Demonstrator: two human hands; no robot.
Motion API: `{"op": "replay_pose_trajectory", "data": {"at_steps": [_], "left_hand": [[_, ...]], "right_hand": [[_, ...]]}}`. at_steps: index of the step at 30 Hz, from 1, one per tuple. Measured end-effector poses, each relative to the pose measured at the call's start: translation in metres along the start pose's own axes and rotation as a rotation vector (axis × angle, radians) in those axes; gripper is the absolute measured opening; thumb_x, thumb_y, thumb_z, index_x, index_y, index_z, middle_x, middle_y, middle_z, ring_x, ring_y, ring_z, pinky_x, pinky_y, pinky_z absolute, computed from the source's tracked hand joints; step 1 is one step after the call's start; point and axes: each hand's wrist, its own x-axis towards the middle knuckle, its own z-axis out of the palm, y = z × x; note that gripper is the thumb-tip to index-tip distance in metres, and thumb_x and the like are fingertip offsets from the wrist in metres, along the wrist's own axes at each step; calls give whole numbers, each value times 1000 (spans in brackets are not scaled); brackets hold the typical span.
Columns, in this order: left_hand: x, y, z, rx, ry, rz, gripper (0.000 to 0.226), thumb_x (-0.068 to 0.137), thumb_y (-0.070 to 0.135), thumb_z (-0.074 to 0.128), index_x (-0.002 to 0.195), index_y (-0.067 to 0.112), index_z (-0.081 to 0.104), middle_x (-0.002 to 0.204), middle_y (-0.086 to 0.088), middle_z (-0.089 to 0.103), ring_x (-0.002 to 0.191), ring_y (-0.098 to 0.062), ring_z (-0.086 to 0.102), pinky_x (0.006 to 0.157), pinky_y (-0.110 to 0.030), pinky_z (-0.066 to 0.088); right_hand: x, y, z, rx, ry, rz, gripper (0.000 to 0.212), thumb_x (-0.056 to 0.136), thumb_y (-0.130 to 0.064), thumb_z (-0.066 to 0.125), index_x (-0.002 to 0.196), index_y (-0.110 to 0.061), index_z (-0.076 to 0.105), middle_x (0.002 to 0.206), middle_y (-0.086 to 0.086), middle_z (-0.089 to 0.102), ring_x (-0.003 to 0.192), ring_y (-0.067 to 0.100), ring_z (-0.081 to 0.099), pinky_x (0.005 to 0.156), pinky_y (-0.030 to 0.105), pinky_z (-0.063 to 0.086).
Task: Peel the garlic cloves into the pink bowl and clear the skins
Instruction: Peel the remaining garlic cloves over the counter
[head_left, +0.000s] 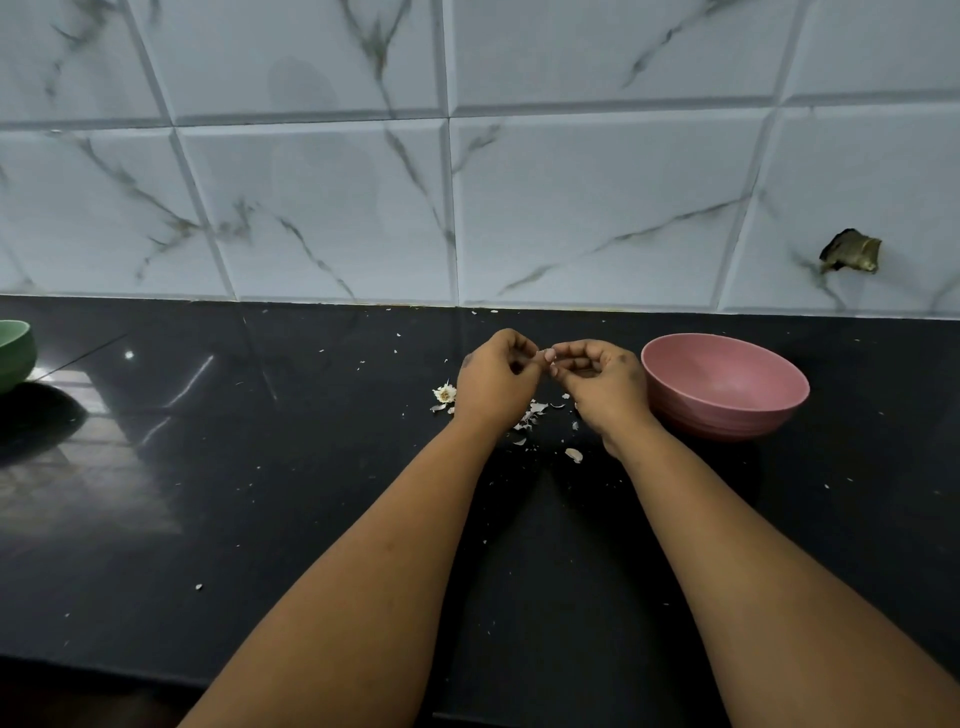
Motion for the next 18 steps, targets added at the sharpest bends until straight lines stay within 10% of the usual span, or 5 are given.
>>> {"op": "replay_pose_trajectory", "data": {"at_steps": [12,18], "left_hand": [[4,-3,-3,16,-22,-30,17,91,10,56,82,24,60,83,0,72,81,-20,69,80,-41,56],[5,0,-4,199,-114,-66,9,97,17,46,98,17,55,97,1,63,92,-20,57,74,-29,40]], "right_hand": [[-6,-3,6,9,-74,10,23,83,-4,72,92,-26,70,89,4,71,83,14,67,82,30,57],[-10,-9,7,186,-114,98,16,84,3,68,97,-7,68,82,6,69,72,10,67,75,25,59]]}}
